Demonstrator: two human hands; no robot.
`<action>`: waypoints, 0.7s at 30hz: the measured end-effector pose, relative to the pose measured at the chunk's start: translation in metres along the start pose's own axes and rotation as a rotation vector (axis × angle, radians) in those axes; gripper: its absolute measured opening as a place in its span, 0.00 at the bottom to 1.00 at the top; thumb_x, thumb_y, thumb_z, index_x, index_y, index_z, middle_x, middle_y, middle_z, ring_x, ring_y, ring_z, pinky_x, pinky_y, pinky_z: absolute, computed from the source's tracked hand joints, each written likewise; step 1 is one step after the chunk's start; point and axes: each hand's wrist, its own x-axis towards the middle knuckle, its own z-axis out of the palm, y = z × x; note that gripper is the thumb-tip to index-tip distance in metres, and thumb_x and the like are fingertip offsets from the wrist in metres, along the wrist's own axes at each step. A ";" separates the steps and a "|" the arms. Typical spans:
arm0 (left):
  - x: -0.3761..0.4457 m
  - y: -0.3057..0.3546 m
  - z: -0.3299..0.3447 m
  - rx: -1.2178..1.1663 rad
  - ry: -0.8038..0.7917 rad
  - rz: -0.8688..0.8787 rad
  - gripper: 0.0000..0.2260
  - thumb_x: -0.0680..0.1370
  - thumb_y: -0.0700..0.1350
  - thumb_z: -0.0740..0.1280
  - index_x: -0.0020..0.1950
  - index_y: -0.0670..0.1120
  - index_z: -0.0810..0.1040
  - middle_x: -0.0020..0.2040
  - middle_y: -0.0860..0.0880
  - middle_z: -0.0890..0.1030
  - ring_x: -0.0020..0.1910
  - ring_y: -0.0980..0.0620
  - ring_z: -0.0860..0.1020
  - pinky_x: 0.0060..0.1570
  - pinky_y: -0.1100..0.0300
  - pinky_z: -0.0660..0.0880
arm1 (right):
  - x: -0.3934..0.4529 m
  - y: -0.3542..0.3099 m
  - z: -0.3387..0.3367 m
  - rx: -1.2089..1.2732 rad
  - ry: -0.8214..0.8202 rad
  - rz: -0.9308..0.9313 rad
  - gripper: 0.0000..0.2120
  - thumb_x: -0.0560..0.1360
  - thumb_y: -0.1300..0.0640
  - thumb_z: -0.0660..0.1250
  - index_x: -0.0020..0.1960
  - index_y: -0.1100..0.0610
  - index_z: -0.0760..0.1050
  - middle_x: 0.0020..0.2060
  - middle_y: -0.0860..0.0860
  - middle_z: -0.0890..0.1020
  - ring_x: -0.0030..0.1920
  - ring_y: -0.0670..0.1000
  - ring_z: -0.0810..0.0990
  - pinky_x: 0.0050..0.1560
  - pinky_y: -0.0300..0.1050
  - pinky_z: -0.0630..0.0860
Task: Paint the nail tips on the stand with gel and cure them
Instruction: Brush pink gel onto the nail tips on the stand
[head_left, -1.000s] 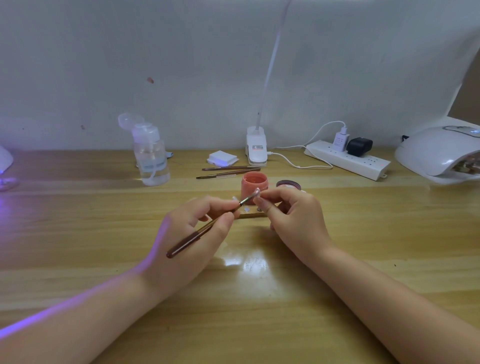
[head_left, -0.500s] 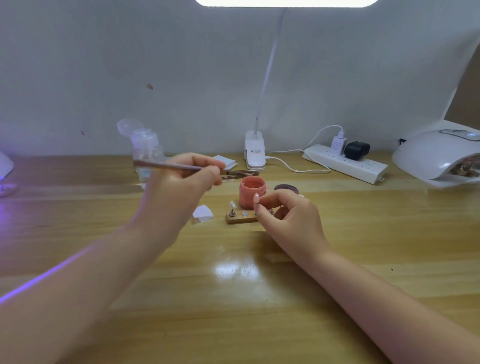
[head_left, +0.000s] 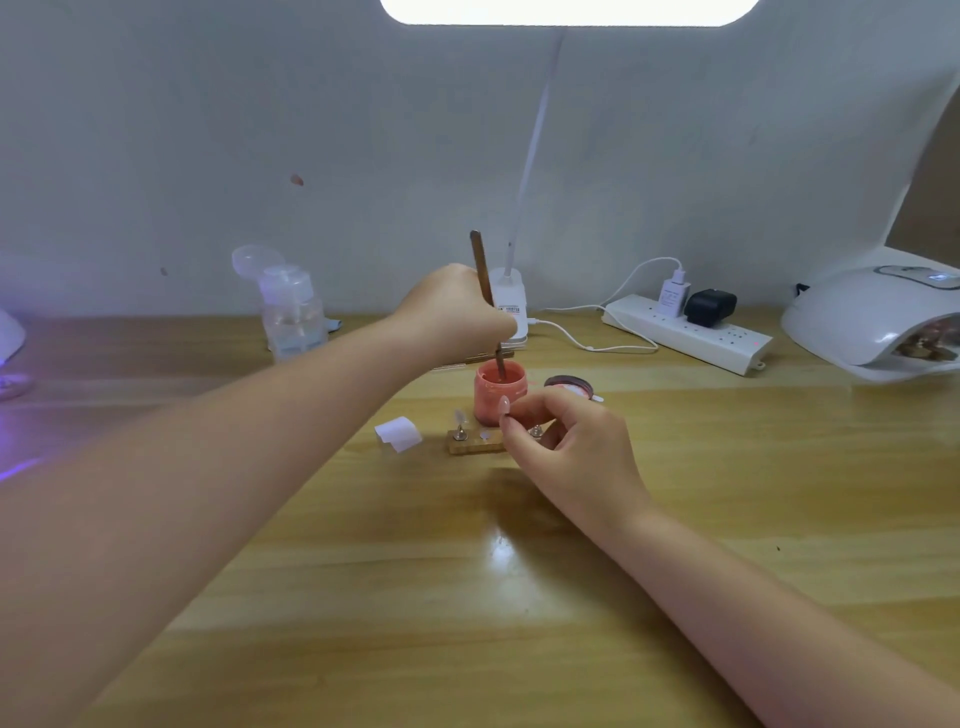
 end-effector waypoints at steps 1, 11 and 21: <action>0.001 0.000 0.002 0.013 -0.005 -0.010 0.08 0.70 0.41 0.65 0.31 0.46 0.71 0.30 0.50 0.73 0.31 0.49 0.70 0.31 0.60 0.64 | 0.000 0.000 0.000 -0.003 0.000 -0.004 0.06 0.71 0.60 0.72 0.37 0.51 0.80 0.32 0.38 0.79 0.26 0.43 0.71 0.33 0.33 0.67; 0.009 -0.012 0.004 0.000 -0.014 -0.096 0.05 0.71 0.40 0.66 0.36 0.45 0.72 0.34 0.46 0.71 0.34 0.48 0.68 0.36 0.57 0.64 | 0.000 0.000 0.002 -0.002 0.002 -0.022 0.07 0.71 0.60 0.72 0.36 0.51 0.80 0.32 0.40 0.80 0.25 0.44 0.70 0.31 0.32 0.66; 0.009 -0.022 0.003 -0.123 -0.006 -0.127 0.09 0.71 0.42 0.71 0.45 0.35 0.82 0.40 0.45 0.80 0.39 0.49 0.75 0.41 0.55 0.70 | 0.000 -0.002 0.001 -0.001 0.018 -0.048 0.05 0.71 0.61 0.72 0.38 0.53 0.81 0.30 0.38 0.78 0.25 0.44 0.71 0.32 0.32 0.66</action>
